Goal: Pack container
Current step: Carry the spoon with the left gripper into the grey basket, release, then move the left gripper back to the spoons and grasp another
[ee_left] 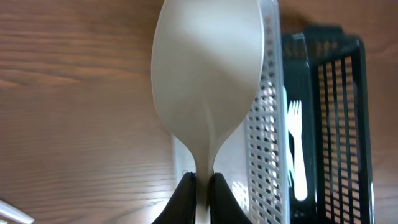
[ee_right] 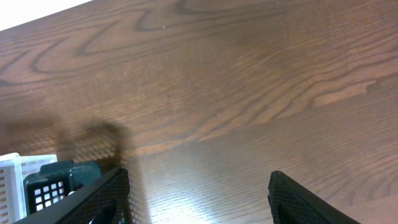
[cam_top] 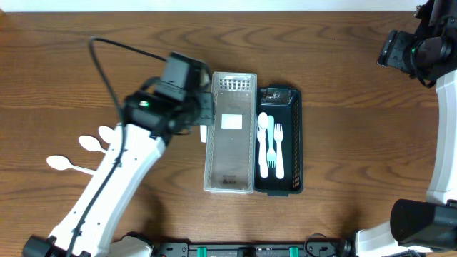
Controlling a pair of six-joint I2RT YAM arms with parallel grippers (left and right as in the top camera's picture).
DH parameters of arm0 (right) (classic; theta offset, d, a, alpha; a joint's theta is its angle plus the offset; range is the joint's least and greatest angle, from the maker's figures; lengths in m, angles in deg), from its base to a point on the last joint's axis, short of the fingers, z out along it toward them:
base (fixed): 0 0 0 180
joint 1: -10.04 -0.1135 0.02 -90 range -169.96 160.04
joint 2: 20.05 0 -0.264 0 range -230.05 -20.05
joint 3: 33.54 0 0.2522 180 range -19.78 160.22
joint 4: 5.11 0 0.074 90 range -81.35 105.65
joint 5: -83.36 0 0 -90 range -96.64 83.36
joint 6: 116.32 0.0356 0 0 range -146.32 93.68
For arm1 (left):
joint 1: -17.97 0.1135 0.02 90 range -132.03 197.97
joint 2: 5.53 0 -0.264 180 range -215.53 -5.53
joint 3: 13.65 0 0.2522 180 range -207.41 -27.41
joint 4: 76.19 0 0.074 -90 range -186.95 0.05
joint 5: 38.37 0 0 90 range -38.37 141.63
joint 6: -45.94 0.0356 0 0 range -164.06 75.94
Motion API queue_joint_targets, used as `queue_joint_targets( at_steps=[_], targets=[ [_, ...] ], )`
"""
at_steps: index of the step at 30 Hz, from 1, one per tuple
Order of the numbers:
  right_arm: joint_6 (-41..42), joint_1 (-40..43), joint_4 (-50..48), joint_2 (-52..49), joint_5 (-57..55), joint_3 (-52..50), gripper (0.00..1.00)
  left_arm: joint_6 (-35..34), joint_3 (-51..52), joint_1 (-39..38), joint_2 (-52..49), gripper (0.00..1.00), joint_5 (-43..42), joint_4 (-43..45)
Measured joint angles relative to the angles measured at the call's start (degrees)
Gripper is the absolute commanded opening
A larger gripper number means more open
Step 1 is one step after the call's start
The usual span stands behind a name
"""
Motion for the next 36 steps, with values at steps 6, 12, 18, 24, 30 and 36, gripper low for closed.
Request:
queue_joint_targets(
  at_steps=[6, 12, 18, 24, 30, 36],
  targets=[
    [0.00, 0.00, 0.07, 0.00, 0.00, 0.00, 0.75, -0.57, 0.04, -3.30, -10.75, 0.06, 0.61, 1.44],
    [0.00, 0.00, 0.26, 0.00, 0.02, 0.00, 0.74, -1.14, 0.28, -5.40, -21.20, 0.06, 0.72, 3.80],
    [0.00, 0.00, 0.61, 0.00, 0.02, 0.00, 0.74, -1.27, 0.28, -6.82, -23.06, 0.54, 0.83, 4.44],
    [0.00, 0.02, 0.63, 0.00, 0.02, 0.00, 0.74, -0.76, 0.28, -6.99, -22.97, 0.58, 0.85, 4.28],
    [0.00, 0.00, 0.68, 0.00, 0.04, 0.00, 0.75, 1.38, -1.95, -6.99, -19.67, 0.59, 4.37, -1.86],
    [-0.02, 0.00, 0.68, 0.00, 0.02, 0.00, 0.75, 1.90, -7.30, -3.04, -5.42, 0.63, 10.49, -5.05]
  ],
)
